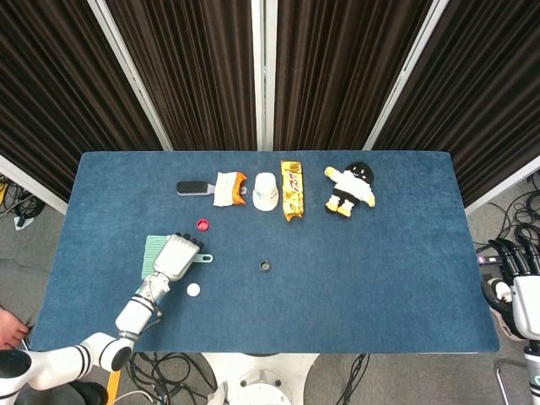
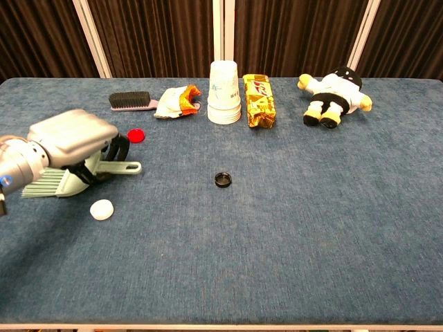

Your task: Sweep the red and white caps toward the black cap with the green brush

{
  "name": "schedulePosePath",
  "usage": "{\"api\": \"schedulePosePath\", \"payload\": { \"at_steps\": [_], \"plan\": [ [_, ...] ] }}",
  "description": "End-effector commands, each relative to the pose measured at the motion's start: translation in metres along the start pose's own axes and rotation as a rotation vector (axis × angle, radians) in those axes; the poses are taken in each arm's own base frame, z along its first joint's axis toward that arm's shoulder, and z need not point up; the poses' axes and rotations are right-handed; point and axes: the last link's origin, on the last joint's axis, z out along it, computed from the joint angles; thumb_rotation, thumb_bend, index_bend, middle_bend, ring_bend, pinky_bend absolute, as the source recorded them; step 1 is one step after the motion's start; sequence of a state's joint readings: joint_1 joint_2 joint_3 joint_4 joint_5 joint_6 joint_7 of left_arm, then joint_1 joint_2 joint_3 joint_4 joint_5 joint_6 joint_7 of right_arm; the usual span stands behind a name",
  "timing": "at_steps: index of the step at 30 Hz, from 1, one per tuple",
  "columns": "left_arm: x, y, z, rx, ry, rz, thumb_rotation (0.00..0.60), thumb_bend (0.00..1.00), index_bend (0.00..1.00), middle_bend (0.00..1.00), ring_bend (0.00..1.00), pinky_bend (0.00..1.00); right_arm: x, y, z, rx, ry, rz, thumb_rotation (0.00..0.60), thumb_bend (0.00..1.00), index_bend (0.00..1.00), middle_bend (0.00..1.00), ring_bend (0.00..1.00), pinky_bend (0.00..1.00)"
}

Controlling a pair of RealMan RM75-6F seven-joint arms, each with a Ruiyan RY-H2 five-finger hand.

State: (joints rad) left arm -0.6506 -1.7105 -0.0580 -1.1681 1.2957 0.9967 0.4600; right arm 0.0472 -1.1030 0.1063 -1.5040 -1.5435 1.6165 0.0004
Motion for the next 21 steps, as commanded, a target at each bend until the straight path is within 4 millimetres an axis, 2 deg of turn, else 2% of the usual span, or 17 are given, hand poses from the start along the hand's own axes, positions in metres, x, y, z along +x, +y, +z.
{"api": "schedulePosePath", "payload": {
  "at_steps": [1, 6, 13, 16, 21],
  "plan": [
    [0.014, -0.022, 0.002, -0.033, 0.071, -0.031, 0.6, 0.39, 0.48, 0.54, 0.44, 0.55, 0.0, 0.002, -0.001, -0.009, -0.002, 0.0, 0.6, 0.2, 0.18, 0.19, 0.08, 0.15],
    [0.036, -0.042, 0.014, -0.052, 0.129, -0.125, 0.6, 0.4, 0.48, 0.54, 0.45, 0.57, 0.004, 0.0, -0.002, -0.002, 0.006, -0.005, 0.6, 0.19, 0.18, 0.19, 0.08, 0.15],
    [0.07, -0.073, 0.053, -0.062, 0.235, -0.234, 0.6, 0.41, 0.49, 0.55, 0.47, 0.59, 0.009, 0.0, -0.006, -0.016, 0.013, -0.018, 0.6, 0.19, 0.18, 0.19, 0.08, 0.15],
    [0.073, -0.078, 0.07, -0.073, 0.221, -0.261, 0.6, 0.4, 0.49, 0.55, 0.47, 0.59, 0.011, -0.001, -0.006, -0.02, 0.016, -0.023, 0.6, 0.2, 0.18, 0.19, 0.08, 0.15],
    [0.064, -0.071, 0.092, -0.097, 0.159, -0.366, 0.6, 0.4, 0.49, 0.55, 0.47, 0.59, 0.011, -0.003, -0.007, -0.022, 0.007, -0.033, 0.6, 0.19, 0.18, 0.19, 0.08, 0.15]
  ]
}}
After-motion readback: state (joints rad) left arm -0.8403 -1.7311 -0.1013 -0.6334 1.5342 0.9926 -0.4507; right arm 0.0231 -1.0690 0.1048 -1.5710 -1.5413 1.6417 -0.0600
